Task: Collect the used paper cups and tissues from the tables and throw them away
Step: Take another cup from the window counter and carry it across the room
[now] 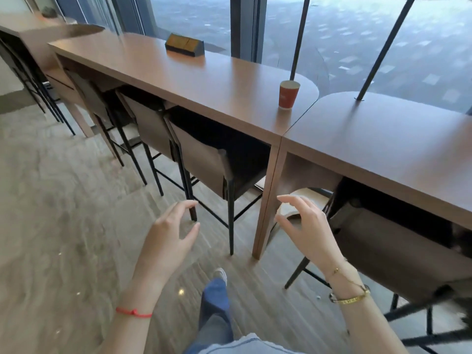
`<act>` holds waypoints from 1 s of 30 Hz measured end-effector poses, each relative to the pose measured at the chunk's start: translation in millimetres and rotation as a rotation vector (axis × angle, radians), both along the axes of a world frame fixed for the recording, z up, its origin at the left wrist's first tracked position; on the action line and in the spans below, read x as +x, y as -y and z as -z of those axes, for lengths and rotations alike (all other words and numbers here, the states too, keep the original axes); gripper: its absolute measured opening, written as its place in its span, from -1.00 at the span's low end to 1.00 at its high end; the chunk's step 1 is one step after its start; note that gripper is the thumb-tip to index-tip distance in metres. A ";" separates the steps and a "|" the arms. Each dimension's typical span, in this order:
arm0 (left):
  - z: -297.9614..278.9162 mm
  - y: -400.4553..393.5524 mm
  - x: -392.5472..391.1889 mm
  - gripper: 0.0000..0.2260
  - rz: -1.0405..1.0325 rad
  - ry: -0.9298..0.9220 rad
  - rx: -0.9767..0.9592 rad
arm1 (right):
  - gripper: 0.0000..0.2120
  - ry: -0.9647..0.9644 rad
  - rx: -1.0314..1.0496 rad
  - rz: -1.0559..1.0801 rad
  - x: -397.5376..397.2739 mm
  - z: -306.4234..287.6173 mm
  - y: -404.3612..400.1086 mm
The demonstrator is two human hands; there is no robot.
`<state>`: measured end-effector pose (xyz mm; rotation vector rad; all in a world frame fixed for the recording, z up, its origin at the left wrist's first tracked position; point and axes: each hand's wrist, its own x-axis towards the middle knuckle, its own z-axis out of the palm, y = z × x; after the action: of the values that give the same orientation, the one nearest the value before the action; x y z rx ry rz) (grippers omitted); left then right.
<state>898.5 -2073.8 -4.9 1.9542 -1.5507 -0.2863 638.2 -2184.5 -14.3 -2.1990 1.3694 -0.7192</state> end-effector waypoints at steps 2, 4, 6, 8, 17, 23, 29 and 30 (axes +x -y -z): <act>0.9 46.0 15.3 -0.63 0.031 0.001 0.002 | -0.64 -0.001 -0.017 0.033 11.4 2.5 39.1; -0.4 95.0 32.4 -0.62 0.070 0.004 -0.007 | -0.65 0.013 -0.046 0.065 25.4 1.3 79.7; -4.3 146.0 48.0 -0.61 0.110 0.008 -0.038 | -0.66 0.047 -0.065 0.104 39.3 -2.5 122.0; -11.5 197.5 60.4 -0.61 0.151 0.007 -0.072 | -0.67 0.083 -0.088 0.149 51.8 -8.8 163.4; -42.1 396.9 78.1 -0.61 0.390 0.015 -0.097 | -0.65 0.140 -0.160 0.392 73.4 -25.6 310.6; -31.6 456.8 74.9 -0.62 0.405 0.002 -0.059 | -0.28 0.235 -0.106 0.498 77.4 -27.3 392.3; -15.6 476.2 70.7 -0.63 0.371 -0.028 0.001 | -0.09 0.279 -0.030 0.458 84.8 -17.7 446.0; -13.4 478.1 70.1 -0.63 0.364 -0.031 0.005 | -0.10 0.291 -0.028 0.452 85.8 -15.6 451.4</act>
<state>968.6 -2551.9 8.5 1.6530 -1.8815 -0.4680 724.0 -2636.0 1.3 -1.7251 1.7179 -1.1704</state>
